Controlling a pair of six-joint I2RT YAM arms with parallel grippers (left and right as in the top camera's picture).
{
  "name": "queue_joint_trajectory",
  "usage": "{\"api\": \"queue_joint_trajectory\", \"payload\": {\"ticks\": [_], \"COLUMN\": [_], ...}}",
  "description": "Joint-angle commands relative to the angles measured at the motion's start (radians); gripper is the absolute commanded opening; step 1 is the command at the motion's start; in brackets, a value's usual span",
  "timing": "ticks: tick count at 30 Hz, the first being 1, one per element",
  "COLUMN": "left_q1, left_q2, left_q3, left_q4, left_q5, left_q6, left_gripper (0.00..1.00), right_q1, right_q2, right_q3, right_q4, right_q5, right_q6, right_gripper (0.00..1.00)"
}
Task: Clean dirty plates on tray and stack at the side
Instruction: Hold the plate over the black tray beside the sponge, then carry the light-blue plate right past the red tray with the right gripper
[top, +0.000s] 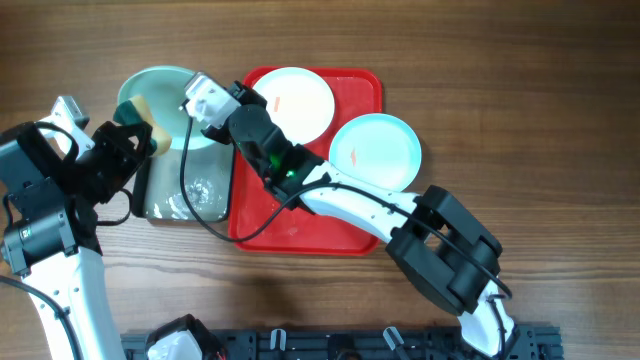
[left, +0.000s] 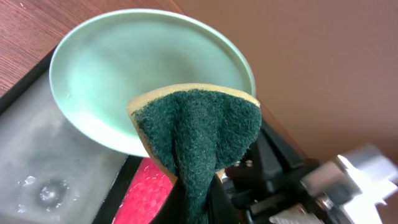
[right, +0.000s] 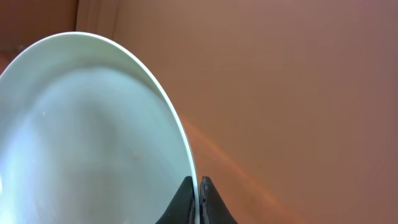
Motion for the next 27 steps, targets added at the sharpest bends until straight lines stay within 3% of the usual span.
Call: {"api": "queue_joint_trajectory", "payload": {"ticks": [1, 9, 14, 21, 27], "left_q1": [0.005, 0.005, 0.005, 0.005, 0.005], "left_q2": [-0.012, -0.012, -0.012, -0.012, -0.012], "left_q3": [0.018, 0.017, 0.017, 0.017, 0.017], "left_q4": [0.004, 0.003, 0.003, 0.002, 0.000], "left_q5": [0.023, 0.014, -0.011, -0.019, -0.019], "left_q6": [0.021, 0.024, 0.025, 0.050, 0.051], "left_gripper": [0.04, 0.04, 0.04, 0.04, 0.04], "right_q1": [-0.003, -0.007, -0.008, -0.026, -0.110], "right_q2": [0.000, -0.061, -0.127, -0.215, -0.258], "right_q3": [0.019, 0.020, 0.020, 0.019, 0.019], "right_q4": [-0.060, -0.198, -0.311, -0.582, -0.802], "right_q5": [-0.005, -0.107, -0.111, -0.117, -0.359], "right_q6": [0.216, 0.396, 0.435, 0.566, 0.668], "right_gripper": [0.04, 0.04, 0.04, 0.04, 0.04]}}
